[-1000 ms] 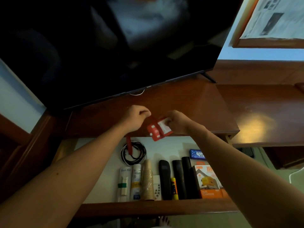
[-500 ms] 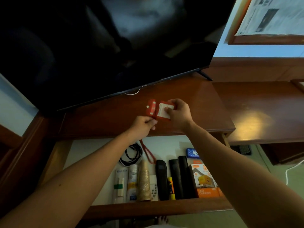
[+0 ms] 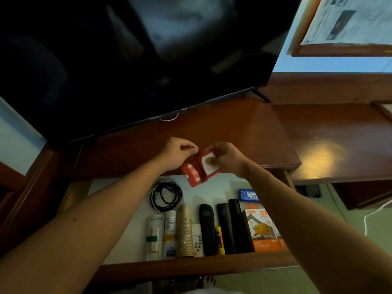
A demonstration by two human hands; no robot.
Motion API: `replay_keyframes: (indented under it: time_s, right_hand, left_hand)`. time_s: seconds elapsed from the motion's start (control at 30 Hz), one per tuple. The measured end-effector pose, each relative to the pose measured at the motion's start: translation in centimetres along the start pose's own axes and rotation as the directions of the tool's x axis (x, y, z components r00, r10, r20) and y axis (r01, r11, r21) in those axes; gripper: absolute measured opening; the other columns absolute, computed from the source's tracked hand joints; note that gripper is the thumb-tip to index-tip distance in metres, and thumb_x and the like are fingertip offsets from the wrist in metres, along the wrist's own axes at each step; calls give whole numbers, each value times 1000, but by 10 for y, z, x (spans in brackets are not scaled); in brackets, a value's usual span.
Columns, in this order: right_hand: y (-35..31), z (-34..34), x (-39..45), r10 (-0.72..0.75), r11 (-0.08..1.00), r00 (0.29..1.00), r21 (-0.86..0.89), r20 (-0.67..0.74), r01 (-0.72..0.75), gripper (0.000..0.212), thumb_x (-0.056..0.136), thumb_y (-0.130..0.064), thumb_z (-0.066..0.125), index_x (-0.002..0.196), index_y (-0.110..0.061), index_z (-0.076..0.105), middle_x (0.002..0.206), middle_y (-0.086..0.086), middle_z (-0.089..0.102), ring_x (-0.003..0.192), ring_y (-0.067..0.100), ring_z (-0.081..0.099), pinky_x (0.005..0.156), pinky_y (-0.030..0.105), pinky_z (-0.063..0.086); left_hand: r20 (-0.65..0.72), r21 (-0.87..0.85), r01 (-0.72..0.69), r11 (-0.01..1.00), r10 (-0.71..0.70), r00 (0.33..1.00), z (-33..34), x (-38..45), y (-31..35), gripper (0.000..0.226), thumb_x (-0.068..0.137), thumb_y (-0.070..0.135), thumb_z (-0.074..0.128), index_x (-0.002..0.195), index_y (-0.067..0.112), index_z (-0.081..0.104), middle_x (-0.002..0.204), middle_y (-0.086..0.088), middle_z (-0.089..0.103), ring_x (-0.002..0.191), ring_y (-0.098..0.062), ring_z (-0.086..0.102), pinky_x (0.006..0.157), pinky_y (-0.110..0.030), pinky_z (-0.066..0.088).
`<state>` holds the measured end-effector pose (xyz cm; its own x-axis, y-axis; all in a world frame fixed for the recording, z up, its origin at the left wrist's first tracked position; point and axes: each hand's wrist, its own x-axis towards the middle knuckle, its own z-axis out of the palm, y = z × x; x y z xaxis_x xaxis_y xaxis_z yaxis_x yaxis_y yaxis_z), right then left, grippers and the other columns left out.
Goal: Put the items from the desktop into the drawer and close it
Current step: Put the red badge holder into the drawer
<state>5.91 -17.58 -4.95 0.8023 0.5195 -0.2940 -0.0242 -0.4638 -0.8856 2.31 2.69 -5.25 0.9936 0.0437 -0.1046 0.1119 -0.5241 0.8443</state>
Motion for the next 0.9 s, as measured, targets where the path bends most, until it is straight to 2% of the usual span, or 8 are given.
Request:
replay_keyframes:
  time_s: [0.07, 0.13, 0.23, 0.3, 0.4, 0.57, 0.73, 0.9]
  right_hand:
    - [-1, 0, -3, 40, 976, 999, 214, 14, -42, 24, 95, -3, 58, 117, -10, 61, 118, 16, 61, 106, 32, 64, 81, 41, 60]
    - [-4, 0, -5, 61, 906, 998, 419, 22, -65, 25, 96, -4, 58, 121, -8, 60, 120, 19, 61, 104, 34, 65, 81, 42, 59]
    - [-8, -1, -2, 93, 768, 995, 638, -25, -56, 31, 95, -7, 61, 125, -6, 57, 117, 20, 64, 99, 31, 68, 81, 43, 60]
    - [-11, 1, 2, 136, 817, 980, 576, -145, -28, 30, 94, -14, 66, 123, -10, 58, 116, 16, 67, 102, 30, 68, 84, 45, 59]
    - [-13, 6, 6, 169, 889, 923, 458, -345, 9, 29, 92, -18, 69, 119, -14, 57, 110, 8, 66, 93, 21, 69, 65, 29, 59]
    - [-3, 14, 12, 108, 963, 831, 264, -545, 48, 29, 91, -15, 69, 117, -19, 55, 111, -1, 63, 96, 15, 67, 73, 29, 61]
    - [-3, 18, 7, -121, 993, 864, -58, -490, 106, 22, 92, -7, 65, 103, -22, 54, 101, -13, 59, 83, 0, 60, 60, 9, 52]
    - [-4, 21, 10, -143, 984, 931, -150, -335, 97, 21, 92, -6, 65, 99, -23, 56, 92, -11, 62, 81, 4, 63, 56, 10, 49]
  left_hand:
    - [-3, -261, 141, 955, -147, 989, 1, -2, -7, 9, 96, 18, 67, 97, 21, 74, 89, 2, 71, 79, -14, 66, 70, -26, 50]
    - [78, -515, 286, 808, -288, 954, 2, -6, -15, 13, 99, 14, 61, 97, 22, 71, 76, -1, 64, 62, -12, 54, 56, -24, 42]
    - [168, -614, 354, 706, -321, 932, 9, -14, -25, 12, 101, 12, 58, 103, 20, 67, 75, 1, 61, 55, -7, 40, 47, -19, 34]
    - [150, -528, 335, 780, -303, 941, 15, -21, -26, 12, 100, 16, 60, 106, 21, 69, 89, 0, 69, 56, -7, 41, 50, -20, 35]
    - [75, -323, 234, 917, -222, 972, 23, -25, -23, 16, 101, 23, 60, 108, 18, 72, 97, -2, 72, 62, -7, 50, 57, -22, 39]
    - [53, 8, 24, 1000, -24, 998, 22, -26, -15, 26, 100, 28, 60, 81, 14, 73, 69, -2, 64, 58, -7, 52, 58, -27, 39]
    - [90, 324, -198, 925, 178, 980, 14, -24, -8, 22, 99, 32, 61, 108, 19, 77, 98, 1, 72, 86, -19, 65, 72, -36, 51]
    - [45, 576, -275, 770, 306, 951, 6, -15, -10, 20, 99, 41, 58, 105, 29, 73, 100, 7, 63, 96, -19, 52, 70, -32, 37]
